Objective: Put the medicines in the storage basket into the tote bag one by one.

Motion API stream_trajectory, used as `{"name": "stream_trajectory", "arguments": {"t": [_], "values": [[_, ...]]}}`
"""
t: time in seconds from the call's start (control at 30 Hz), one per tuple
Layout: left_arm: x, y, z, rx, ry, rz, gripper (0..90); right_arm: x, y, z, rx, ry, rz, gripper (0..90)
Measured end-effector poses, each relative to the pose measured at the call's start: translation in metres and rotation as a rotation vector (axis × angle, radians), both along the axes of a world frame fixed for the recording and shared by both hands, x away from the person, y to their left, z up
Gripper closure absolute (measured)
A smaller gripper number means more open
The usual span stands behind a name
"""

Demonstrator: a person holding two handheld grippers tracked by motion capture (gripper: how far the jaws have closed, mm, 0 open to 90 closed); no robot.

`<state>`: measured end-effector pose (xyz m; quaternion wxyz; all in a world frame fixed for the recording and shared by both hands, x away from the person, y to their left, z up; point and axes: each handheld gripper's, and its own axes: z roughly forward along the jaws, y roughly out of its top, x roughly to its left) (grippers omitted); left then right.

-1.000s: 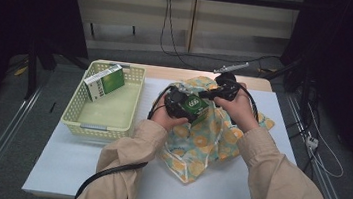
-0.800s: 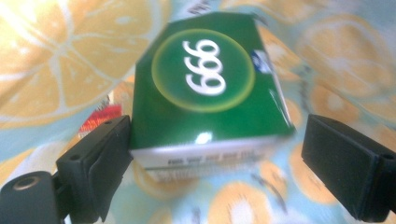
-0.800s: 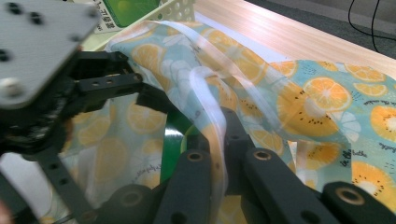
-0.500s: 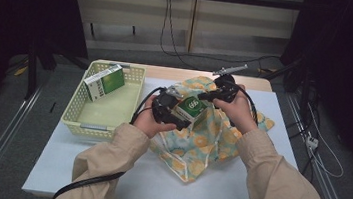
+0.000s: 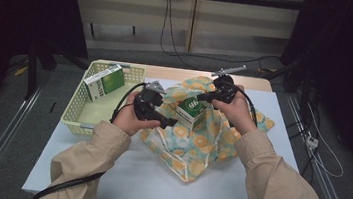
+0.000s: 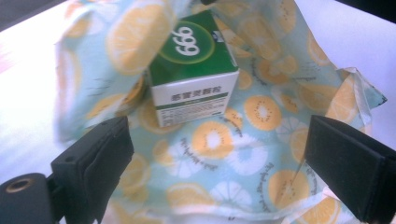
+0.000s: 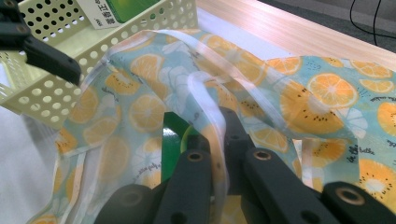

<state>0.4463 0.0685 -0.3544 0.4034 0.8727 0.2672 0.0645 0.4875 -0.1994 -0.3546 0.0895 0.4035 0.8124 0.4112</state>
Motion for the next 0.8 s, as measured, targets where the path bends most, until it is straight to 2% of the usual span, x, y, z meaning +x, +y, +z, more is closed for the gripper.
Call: {"name": "stream_trajectory", "arguments": {"t": [0.03, 0.17, 0.33, 0.6, 0.8], "values": [[0.002, 0.003, 0.001, -0.014, 0.007, -0.013, 7.1, 0.000, 0.000, 0.000, -0.001, 0.001, 0.000, 90.0], [0.005, 0.013, 0.008, -0.010, 0.003, -0.007, 6.5, -0.001, 0.000, -0.001, -0.001, 0.003, 0.001, 90.0], [0.011, 0.028, 0.013, -0.007, -0.007, 0.023, 6.4, -0.002, 0.000, -0.001, -0.002, -0.002, 0.003, 90.0], [0.028, 0.059, 0.016, 0.007, -0.029, 0.105, 7.4, -0.001, 0.000, -0.002, 0.000, -0.004, 0.004, 90.0], [0.042, 0.083, 0.008, 0.054, -0.014, 0.180, 7.5, -0.002, -0.001, -0.001, 0.000, -0.005, 0.001, 90.0]]}}
